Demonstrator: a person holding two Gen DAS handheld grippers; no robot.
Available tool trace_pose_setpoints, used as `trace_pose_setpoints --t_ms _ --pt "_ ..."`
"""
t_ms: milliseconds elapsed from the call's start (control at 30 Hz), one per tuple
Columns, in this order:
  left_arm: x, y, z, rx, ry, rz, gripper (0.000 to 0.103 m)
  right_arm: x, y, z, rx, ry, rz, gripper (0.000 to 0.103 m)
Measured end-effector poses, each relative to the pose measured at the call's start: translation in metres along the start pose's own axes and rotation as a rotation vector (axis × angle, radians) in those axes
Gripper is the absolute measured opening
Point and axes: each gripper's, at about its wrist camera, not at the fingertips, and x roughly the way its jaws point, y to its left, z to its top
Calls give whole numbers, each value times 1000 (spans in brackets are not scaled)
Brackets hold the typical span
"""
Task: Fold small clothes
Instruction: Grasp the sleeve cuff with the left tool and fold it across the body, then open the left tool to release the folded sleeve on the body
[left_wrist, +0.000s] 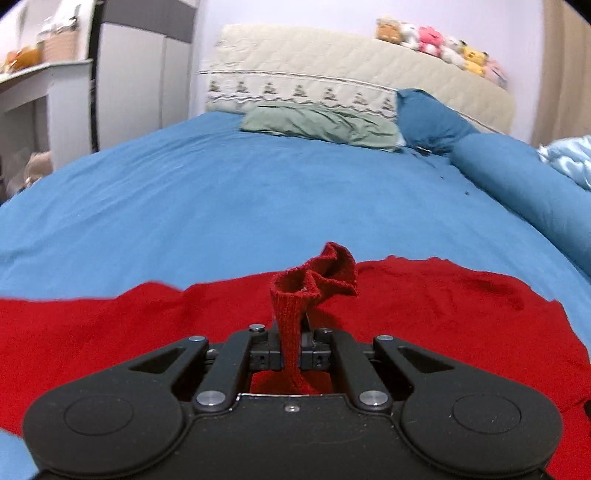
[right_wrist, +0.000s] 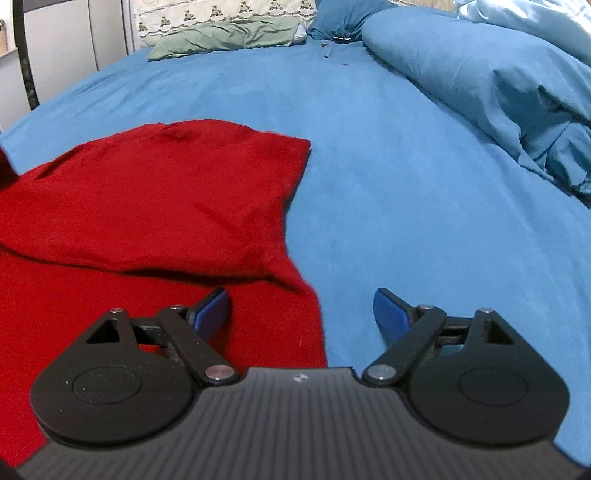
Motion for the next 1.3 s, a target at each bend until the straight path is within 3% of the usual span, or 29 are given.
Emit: trace_pose_setpoints --t_ms 167,333,500,567,600,667,800,900,1033,1100,1200,1300 --pt "-4 5 -1 -36 5 -20 6 7 3 9 -24 -2 -23 103" --pt "0 14 -7 -52 35 -3 15 6 1 7 -6 -3 -21 103" --pt "-22 37 -17 -49 74 99 17 -5 4 12 -59 4 -5 103" --pt "-40 41 -18 -20 35 112 26 -17 8 15 -88 -36 19 103" --pt "-45 41 -17 -6 17 108 36 -23 11 18 -93 -57 44 103" --pt "-50 37 -13 18 -1 76 43 -28 18 24 -80 -87 123 103" --pt "-27 21 -5 13 72 -39 45 -10 39 33 -46 -70 214 103" --pt "-14 10 -6 31 83 -43 45 13 44 26 -43 -15 183 103" --pt "-16 9 -15 76 121 -84 48 10 35 22 -39 -21 201 103" --pt "-15 4 -20 124 128 -71 55 5 35 30 -39 -54 208 103" --pt "-10 3 -27 151 145 -62 55 9 36 55 -48 -151 212 103" --pt "-9 2 -29 146 146 -58 56 47 41 85 -37 -94 230 103"
